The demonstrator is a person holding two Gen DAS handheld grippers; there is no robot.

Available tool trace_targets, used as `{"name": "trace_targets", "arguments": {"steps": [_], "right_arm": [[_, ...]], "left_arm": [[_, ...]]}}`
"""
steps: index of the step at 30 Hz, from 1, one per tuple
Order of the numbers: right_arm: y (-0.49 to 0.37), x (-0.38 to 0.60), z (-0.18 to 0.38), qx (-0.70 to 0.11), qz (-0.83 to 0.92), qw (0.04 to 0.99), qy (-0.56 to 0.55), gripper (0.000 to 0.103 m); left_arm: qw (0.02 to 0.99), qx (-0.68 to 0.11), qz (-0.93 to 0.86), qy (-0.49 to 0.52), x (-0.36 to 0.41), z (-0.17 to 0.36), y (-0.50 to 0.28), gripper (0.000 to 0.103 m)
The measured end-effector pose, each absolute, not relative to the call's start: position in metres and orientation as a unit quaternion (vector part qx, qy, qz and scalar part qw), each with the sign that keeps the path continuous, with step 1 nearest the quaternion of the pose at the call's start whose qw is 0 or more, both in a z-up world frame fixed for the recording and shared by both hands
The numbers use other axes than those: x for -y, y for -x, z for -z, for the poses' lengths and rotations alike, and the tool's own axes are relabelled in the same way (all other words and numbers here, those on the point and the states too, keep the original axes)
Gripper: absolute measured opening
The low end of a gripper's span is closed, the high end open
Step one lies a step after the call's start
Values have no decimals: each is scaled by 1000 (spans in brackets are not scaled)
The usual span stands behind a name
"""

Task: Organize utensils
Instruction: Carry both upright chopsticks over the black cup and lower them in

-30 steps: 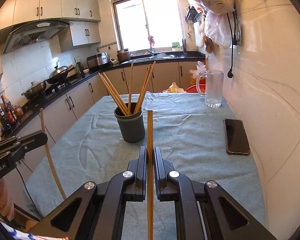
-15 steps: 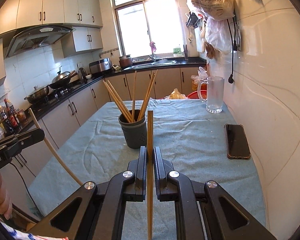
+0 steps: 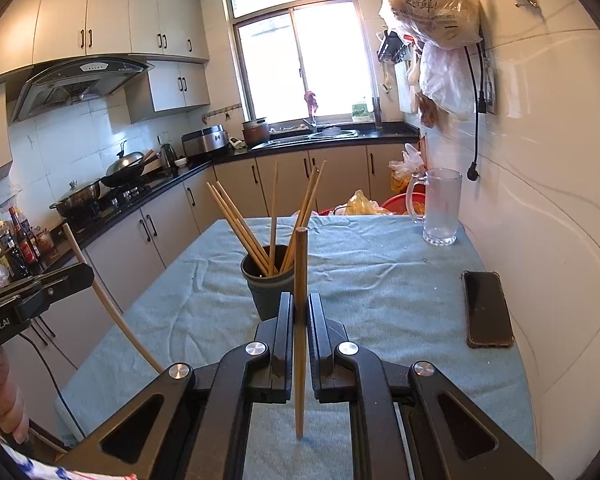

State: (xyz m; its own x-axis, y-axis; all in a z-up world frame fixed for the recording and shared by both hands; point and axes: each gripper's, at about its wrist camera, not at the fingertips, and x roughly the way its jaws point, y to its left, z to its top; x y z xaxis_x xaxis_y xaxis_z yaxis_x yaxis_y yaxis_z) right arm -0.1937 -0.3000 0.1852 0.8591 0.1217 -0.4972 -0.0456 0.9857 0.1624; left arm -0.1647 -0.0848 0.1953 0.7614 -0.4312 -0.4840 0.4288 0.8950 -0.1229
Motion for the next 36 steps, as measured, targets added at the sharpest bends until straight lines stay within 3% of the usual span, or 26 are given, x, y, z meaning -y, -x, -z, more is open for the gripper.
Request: {"name": "trace_targets", "arguments": {"steps": [36], "right_arm": [[169, 300, -201, -259, -49, 963, -62, 7]], "left_arm": [[945, -290, 139, -52, 88, -189, 122, 6]]}}
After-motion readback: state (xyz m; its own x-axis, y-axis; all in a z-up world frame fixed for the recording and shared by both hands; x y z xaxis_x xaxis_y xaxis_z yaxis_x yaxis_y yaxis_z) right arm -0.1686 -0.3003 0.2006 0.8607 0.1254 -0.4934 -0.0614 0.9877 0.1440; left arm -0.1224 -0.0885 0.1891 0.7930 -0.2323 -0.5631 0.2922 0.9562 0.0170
